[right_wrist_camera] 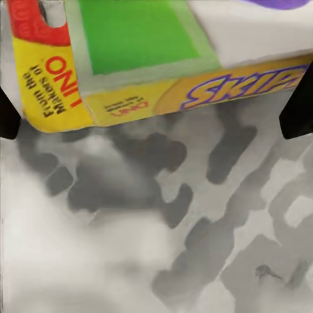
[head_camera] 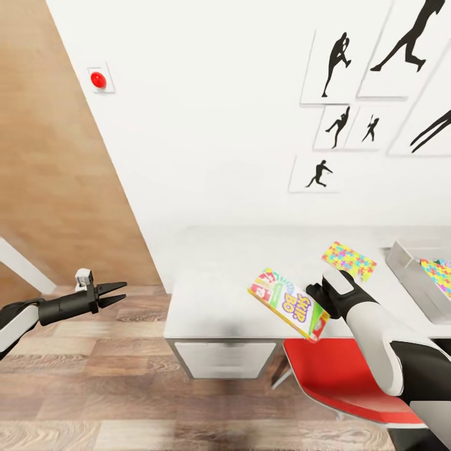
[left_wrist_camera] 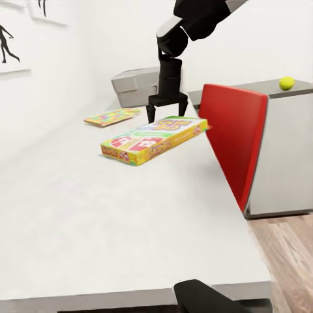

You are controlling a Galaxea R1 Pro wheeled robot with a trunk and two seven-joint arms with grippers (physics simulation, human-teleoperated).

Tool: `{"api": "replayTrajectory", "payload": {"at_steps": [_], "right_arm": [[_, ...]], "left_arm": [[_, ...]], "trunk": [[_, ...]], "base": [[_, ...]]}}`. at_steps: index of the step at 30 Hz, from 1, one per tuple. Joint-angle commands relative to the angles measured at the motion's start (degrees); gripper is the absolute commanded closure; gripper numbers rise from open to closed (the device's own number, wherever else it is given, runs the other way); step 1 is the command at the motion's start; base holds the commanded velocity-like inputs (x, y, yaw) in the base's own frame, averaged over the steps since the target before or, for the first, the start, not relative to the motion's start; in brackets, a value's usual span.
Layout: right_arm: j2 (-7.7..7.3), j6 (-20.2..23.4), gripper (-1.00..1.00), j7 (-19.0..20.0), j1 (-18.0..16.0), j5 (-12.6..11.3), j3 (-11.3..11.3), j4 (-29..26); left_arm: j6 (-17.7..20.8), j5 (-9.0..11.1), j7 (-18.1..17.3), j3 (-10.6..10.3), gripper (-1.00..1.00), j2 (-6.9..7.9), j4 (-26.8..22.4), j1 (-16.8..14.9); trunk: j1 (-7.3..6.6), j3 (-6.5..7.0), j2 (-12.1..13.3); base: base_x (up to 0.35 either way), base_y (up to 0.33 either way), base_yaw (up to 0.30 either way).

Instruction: Put all the toys in the child's room - the three board games (two on the bed and one on the table), the two jigsaw puzzles on the table, and the tennis ball on the table - inside the toy box on the table in the child's room.

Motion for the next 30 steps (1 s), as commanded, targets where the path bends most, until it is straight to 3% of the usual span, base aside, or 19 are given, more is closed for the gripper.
{"api": "replayTrajectory", "payload": {"at_steps": [1,14,30], "right_arm": [[0.0,0.2,-1.0,-0.4,0.0,-0.3,-0.1,-0.1],[0.0,0.2,-1.0,-0.4,0.0,-0.3,-0.1,-0.1],[0.08,0.2,-1.0,-0.3,0.0,-0.3,0.0,-0.1]], "left_arm": [[0.4,0.5,-0.1,-0.3,-1.0,0.07,0.0,-0.1],[0.4,0.5,-0.1,-0.3,-1.0,0.07,0.0,-0.1],[0.4,0.5,0.0,-0.3,-1.0,-0.02,0.0,-0.1]], "trunk": [[0.02,-0.11,-0.1],[0.02,-0.11,-0.1],[0.02,-0.11,-0.1]], "base": [[-0.132,0.109,0.0],[-0.055,0.067,0.0],[0.0,0.257,0.0]]}}
